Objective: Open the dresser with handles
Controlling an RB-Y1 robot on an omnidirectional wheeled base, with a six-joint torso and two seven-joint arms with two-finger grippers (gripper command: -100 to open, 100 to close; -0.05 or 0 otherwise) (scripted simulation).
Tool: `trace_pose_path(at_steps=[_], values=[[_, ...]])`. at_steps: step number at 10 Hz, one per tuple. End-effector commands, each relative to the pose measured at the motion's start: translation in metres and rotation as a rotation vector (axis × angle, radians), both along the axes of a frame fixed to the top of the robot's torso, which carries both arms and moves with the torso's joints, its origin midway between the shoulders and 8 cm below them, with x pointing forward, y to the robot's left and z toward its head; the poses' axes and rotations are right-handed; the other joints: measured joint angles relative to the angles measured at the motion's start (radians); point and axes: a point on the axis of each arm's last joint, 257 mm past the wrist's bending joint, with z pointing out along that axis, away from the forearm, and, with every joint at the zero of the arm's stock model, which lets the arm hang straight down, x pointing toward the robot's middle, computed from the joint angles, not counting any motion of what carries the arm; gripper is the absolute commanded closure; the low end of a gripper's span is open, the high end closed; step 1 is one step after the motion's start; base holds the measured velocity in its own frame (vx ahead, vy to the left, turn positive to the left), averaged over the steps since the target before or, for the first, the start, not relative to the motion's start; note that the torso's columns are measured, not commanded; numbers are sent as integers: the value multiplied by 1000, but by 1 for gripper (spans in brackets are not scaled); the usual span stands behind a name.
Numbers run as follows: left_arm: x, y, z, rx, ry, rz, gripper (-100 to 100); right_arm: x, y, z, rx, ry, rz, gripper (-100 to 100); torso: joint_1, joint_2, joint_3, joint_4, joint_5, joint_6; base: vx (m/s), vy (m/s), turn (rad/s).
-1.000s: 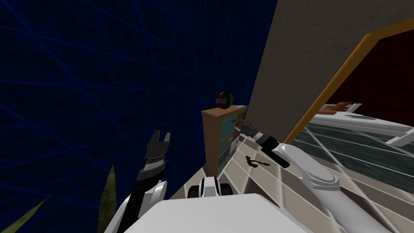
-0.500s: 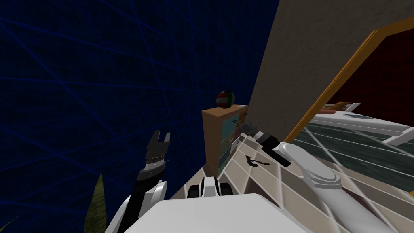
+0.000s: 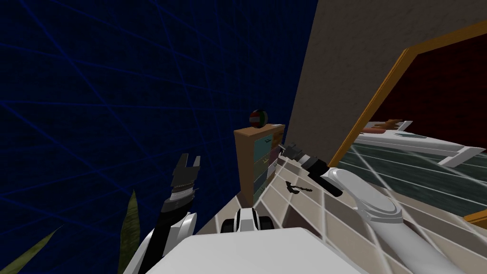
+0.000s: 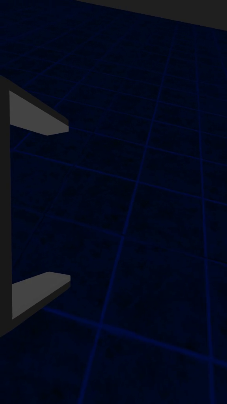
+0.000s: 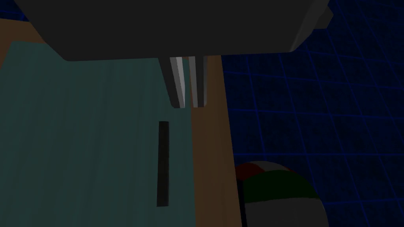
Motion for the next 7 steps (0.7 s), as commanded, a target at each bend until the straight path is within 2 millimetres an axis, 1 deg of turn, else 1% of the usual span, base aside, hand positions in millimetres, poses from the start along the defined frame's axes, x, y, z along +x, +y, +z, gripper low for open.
trace_pose_path(at_steps=[1,2,3,4,5,6,7], values=[[0,0,0,0,0,0,0,2,-1,-5,-2,0,-13,-100,0,0,0,0,0,0,146,102,36],[0,0,0,0,0,0,0,2,-1,-8,-2,0,-19,-100,-3,3,2,1,-1,1,165,119,55],[0,0,0,0,0,0,0,2,-1,-6,-2,0,-15,-100,-5,7,4,2,-1,1,77,59,12],[0,0,0,0,0,0,0,3,-6,2,-5,0,-14,-100,-10,14,8,4,-3,1,72,52,0],[0,0,0,-1,0,0,0,2,-3,-1,-7,-1,-14,-100,-7,13,8,4,-3,2,41,23,1],[0,0,0,-3,1,0,0,2,-3,-1,-5,-1,-14,100,-6,12,7,4,-2,2,2,-7,5],[0,0,-1,-4,2,0,0,0,-1,1,-4,0,-4,100,-5,11,6,3,-2,2,-129,-63,-91]])
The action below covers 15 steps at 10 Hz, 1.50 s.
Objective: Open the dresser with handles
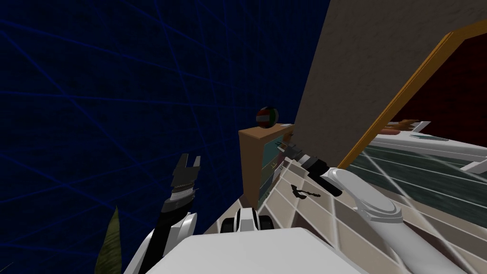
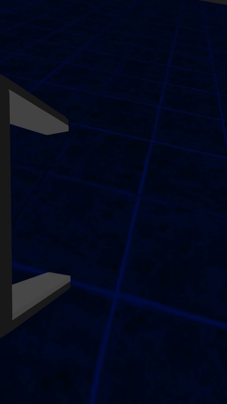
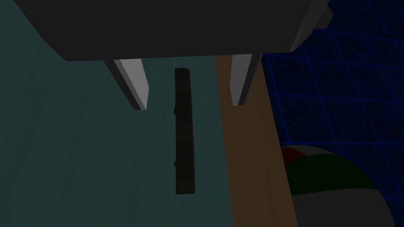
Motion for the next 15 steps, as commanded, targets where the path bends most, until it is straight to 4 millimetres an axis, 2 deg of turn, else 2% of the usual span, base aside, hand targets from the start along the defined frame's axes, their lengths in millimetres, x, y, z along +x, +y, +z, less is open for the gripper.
trace_pose_path(at_steps=[1,4,5,8,10,12,13,14,15], values=[[0,0,0,0,0,0,0,-3,3,2,1,1,13,100,-3,6,3,4,1,0,-154,-124,-54],[0,0,0,0,0,0,0,-5,5,3,1,2,22,100,-2,-1,0,0,0,-1,-117,-102,-42],[0,0,0,0,0,0,0,-4,5,-1,1,2,13,-100,3,-6,-3,-2,2,-1,78,51,54],[0,0,0,0,0,0,0,-2,4,-8,2,3,-2,-100,1,-6,-4,-2,2,-1,126,104,54],[0,0,0,0,0,0,0,-1,0,1,-1,2,4,-100,-7,4,3,1,-1,0,71,58,2],[0,0,-1,-3,2,0,0,-1,1,2,-5,2,4,-100,3,-2,-1,0,0,0,73,67,-4],[0,0,-1,-4,1,0,0,-2,4,-5,1,2,2,100,2,-2,-1,-1,1,0,-75,-57,6],[0,0,0,-4,1,-1,0,-1,2,-2,2,3,3,100,-3,4,3,0,0,-1,-46,-43,4],[0,-1,-1,-6,1,-1,0,-10,18,0,0,1,47,100,-2,2,2,1,-1,-1,17,-43,-261]])
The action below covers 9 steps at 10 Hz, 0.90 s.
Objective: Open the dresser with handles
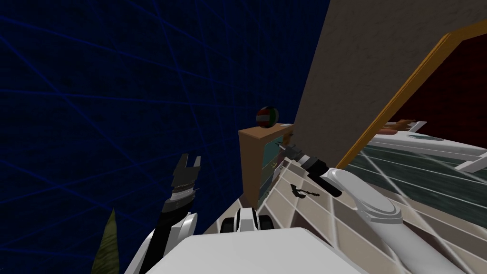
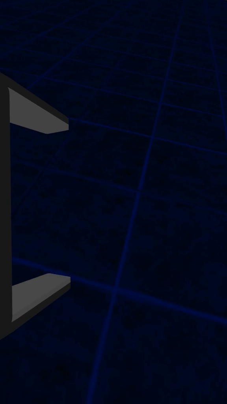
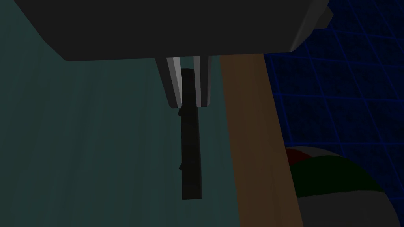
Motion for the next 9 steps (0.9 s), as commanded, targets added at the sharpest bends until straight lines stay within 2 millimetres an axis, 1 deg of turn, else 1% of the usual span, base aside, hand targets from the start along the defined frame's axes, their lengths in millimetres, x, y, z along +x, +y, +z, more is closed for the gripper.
trace_pose_path(at_steps=[1,3,4,5,6,7,8,9], values=[[0,0,0,0,0,0,0,-13,23,3,1,-2,66,100,0,-2,-1,1,2,2,41,-51,-365],[0,0,0,0,0,0,0,-22,38,5,2,-3,110,100,-2,-4,-3,1,2,0,38,-42,-224],[0,0,0,0,0,0,0,-32,53,8,2,-5,154,100,-1,-2,-3,2,3,0,50,-44,-301],[0,0,0,0,0,0,0,-37,60,9,2,-6,176,100,-1,-1,-2,4,4,2,56,-47,-354],[0,0,0,0,0,0,0,-48,75,11,2,-8,220,100,-2,1,-1,5,3,2,66,-65,-361],[0,0,0,0,0,0,0,-42,69,2,1,7,200,100,-2,1,-1,5,3,1,28,-25,-58],[0,0,0,0,0,0,0,-55,87,2,-1,7,248,100,0,0,-2,2,3,-1,26,-58,-232],[0,0,0,0,0,0,0,-61,93,3,-1,6,267,100,-1,0,-1,2,2,1,31,-93,-313]])
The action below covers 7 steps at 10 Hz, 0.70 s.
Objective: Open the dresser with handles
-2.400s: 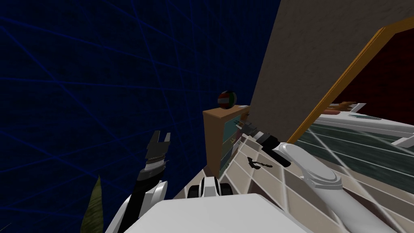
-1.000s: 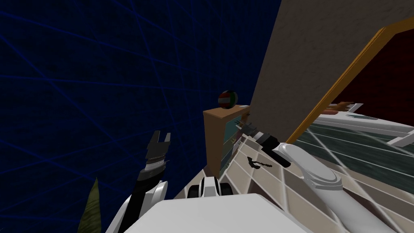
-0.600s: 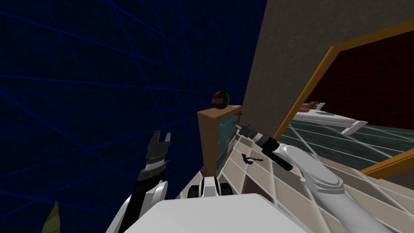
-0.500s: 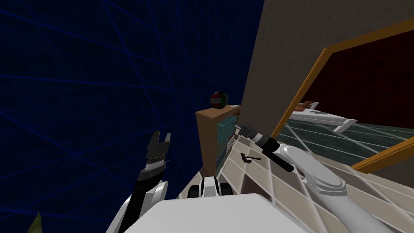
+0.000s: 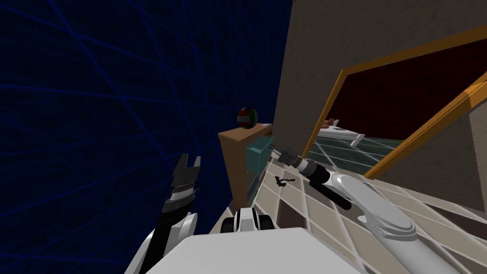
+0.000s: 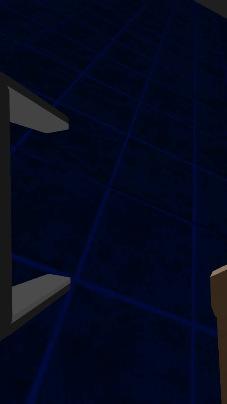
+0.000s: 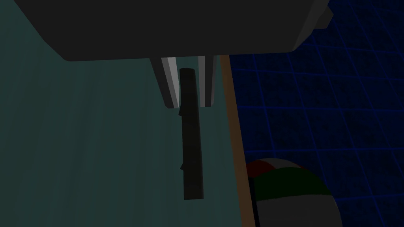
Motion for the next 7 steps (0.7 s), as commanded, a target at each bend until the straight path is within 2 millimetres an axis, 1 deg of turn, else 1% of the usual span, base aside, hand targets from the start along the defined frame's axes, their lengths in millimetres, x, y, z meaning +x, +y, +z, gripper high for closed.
trace_pose_path(at_steps=[1,2,3,4,7], values=[[0,0,0,0,0,0,0,-23,28,5,2,-10,78,100,-1,1,1,1,0,0,-4,-96,-177],[0,0,0,0,0,0,0,-29,34,6,3,-11,96,100,2,4,3,1,0,-2,-5,-71,-109],[0,0,0,0,0,0,0,-23,22,14,8,-9,77,-100,7,5,4,-1,1,-3,-3,-5,-53],[0,0,0,0,0,0,0,-23,21,19,8,-9,81,-100,10,2,3,-2,2,-3,-4,23,-65],[0,0,0,0,0,0,0,-24,18,35,11,-9,93,-100,0,-5,-2,-4,-1,-2,-3,20,-56]])
